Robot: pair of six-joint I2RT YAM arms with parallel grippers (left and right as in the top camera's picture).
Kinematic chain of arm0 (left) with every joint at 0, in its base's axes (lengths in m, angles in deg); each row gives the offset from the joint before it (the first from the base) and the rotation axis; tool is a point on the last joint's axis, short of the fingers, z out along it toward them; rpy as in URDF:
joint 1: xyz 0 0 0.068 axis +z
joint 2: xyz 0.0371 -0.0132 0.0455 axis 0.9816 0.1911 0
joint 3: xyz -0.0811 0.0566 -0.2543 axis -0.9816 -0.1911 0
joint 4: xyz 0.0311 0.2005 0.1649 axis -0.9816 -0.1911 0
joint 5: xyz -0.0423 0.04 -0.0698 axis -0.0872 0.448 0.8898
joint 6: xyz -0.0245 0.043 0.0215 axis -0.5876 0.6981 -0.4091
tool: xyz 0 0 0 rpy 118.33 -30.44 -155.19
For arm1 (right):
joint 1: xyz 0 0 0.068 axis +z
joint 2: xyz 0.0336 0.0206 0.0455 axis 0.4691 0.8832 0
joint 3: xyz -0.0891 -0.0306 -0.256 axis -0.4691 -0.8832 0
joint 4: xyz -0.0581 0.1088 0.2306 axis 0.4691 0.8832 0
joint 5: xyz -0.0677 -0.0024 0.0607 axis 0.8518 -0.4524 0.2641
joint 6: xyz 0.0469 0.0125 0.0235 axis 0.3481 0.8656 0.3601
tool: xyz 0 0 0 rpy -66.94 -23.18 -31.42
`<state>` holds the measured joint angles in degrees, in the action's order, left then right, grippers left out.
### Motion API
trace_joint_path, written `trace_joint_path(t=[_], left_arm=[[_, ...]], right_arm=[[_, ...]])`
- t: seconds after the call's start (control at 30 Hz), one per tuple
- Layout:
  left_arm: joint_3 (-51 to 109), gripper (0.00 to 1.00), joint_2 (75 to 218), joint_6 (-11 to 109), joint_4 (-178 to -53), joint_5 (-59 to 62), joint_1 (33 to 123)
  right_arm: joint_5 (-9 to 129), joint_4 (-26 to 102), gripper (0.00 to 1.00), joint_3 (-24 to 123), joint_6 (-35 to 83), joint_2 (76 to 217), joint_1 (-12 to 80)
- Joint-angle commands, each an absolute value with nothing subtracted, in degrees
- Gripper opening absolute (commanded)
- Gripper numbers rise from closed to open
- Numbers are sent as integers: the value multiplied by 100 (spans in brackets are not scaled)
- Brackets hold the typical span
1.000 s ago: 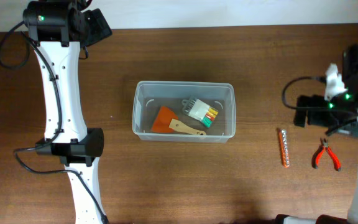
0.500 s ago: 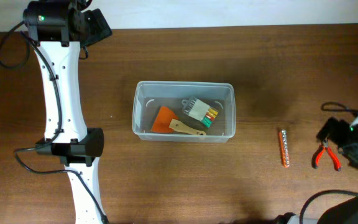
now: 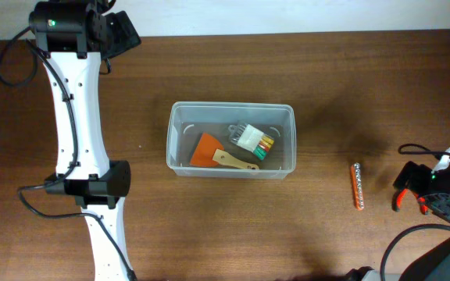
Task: Pack container
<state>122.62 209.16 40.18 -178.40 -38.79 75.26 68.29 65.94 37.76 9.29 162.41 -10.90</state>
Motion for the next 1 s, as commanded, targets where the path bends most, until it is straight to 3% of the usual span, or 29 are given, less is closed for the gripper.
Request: trace_joint_path(t=[0.0, 0.4, 0.97], left_arm=[[12325, 99, 20778, 4070, -17842, -3925, 7530], [12325, 99, 20778, 4070, -17842, -3925, 7530], [12325, 99, 20778, 4070, -17842, -3925, 7530]], right_arm=[[6761, 6436, 99, 3732, 1218, 16510, -1105], [6256, 6117, 99, 3732, 1041, 17854, -1105], [6774, 5374, 99, 3732, 271, 17913, -1101]])
